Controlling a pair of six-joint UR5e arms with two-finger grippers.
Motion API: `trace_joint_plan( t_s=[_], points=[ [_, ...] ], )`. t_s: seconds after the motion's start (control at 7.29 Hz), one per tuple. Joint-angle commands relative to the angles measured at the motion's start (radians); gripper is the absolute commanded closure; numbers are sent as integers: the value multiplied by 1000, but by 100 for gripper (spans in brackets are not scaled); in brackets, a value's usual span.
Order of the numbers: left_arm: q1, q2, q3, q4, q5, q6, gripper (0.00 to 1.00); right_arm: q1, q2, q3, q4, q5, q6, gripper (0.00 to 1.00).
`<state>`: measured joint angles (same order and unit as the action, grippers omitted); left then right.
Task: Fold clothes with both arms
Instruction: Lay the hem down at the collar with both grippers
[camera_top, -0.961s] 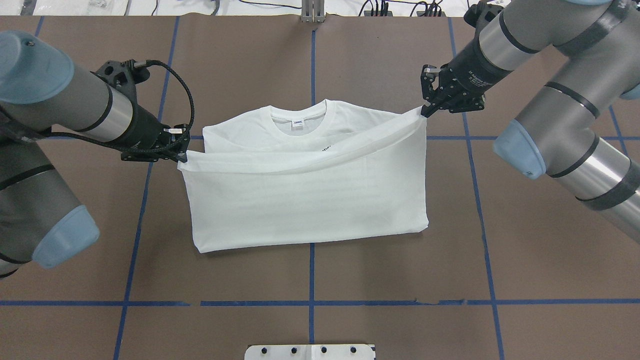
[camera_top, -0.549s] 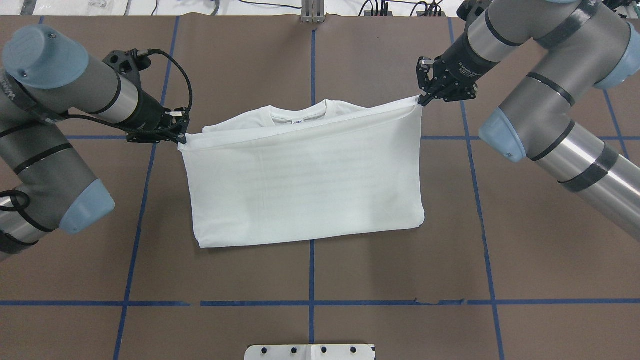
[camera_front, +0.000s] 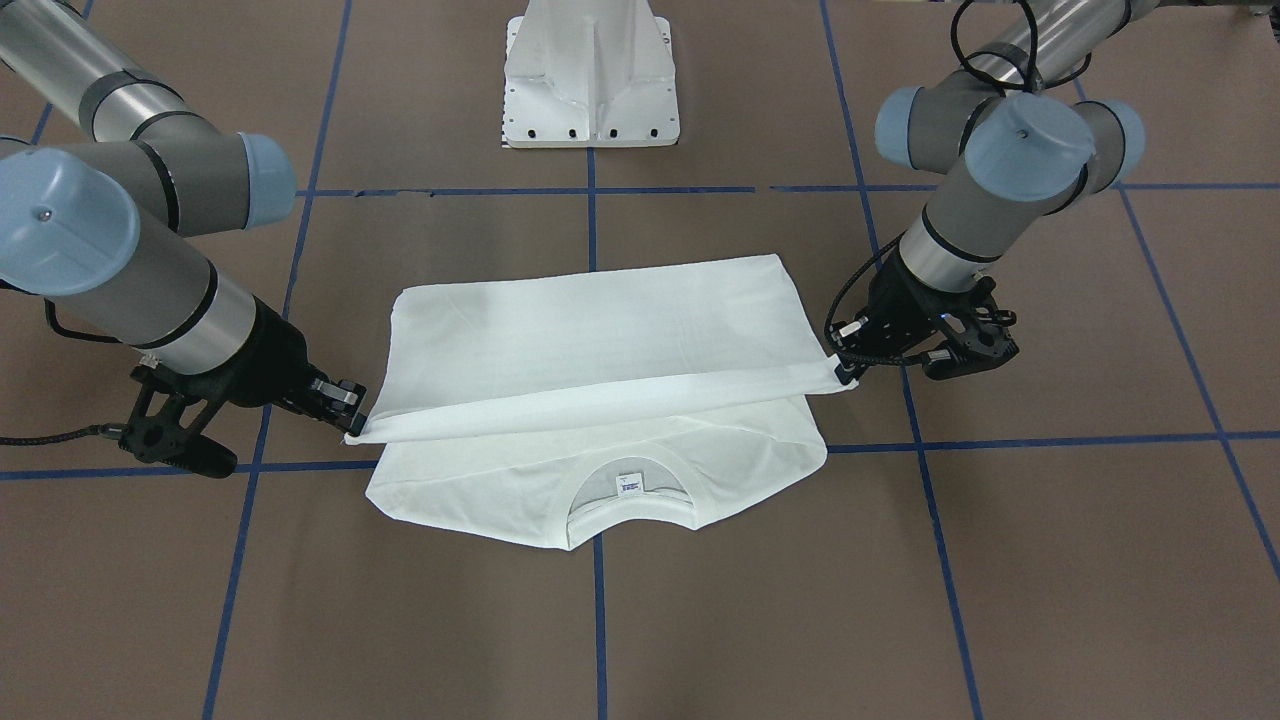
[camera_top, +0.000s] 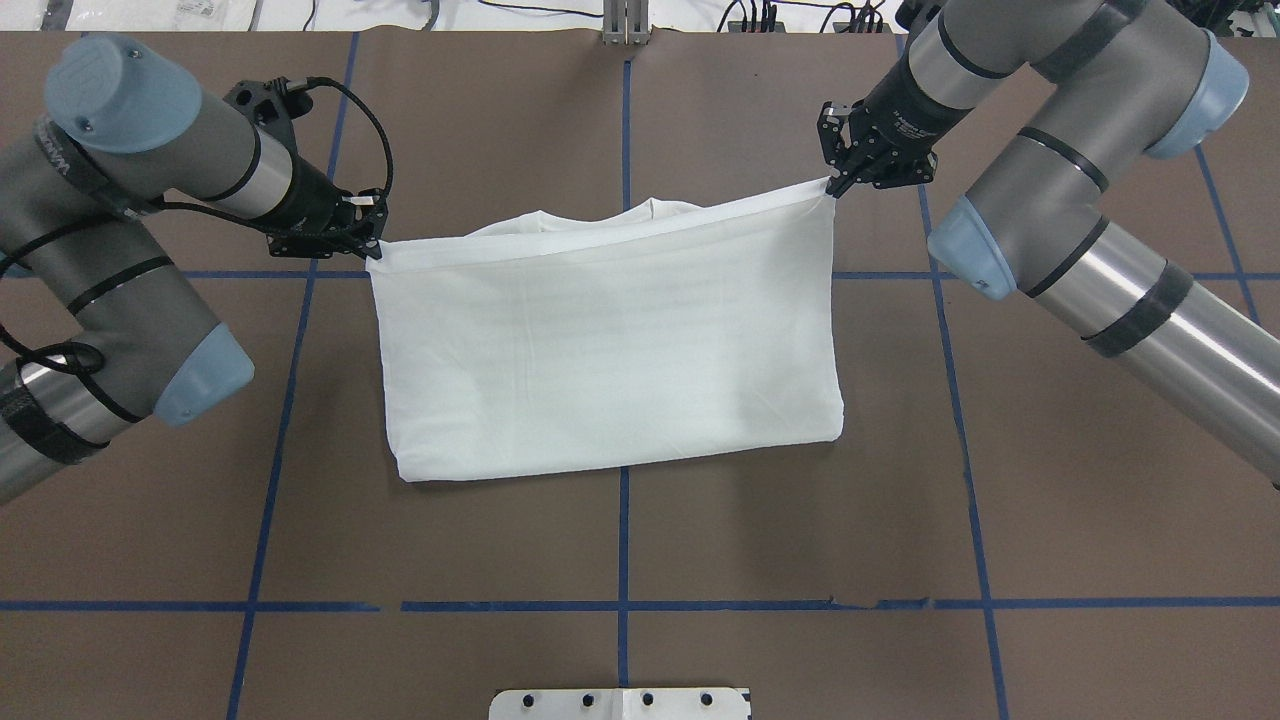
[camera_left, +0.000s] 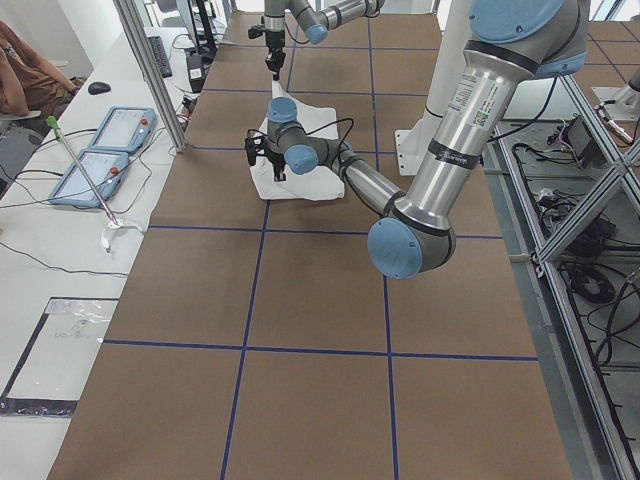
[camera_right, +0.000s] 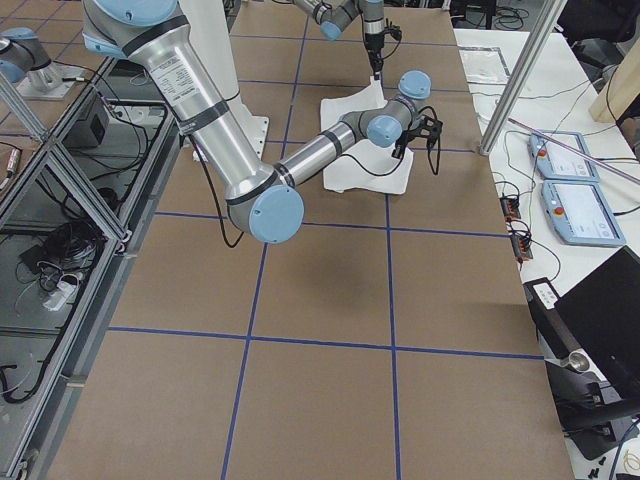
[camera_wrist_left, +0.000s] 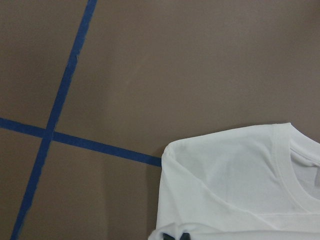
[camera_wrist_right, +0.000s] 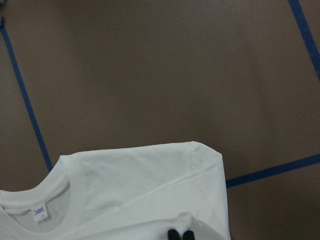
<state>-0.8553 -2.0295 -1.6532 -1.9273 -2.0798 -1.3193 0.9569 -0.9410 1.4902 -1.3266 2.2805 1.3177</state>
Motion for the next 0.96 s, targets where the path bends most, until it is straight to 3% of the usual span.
trace_joint_plan(
  t_s=[0.0,0.69,0.82],
  points=[
    [-13,-37,29,4,7,-9,100,-4,50,-83,10,-33,0,100],
    [-5,-109,136,1,49,-44,100,-49,59,-73,12,-36,3,100],
    [-7,-109,141,1,49,-44,86,-56,60,-74,14,-44,0,100]
  ],
)
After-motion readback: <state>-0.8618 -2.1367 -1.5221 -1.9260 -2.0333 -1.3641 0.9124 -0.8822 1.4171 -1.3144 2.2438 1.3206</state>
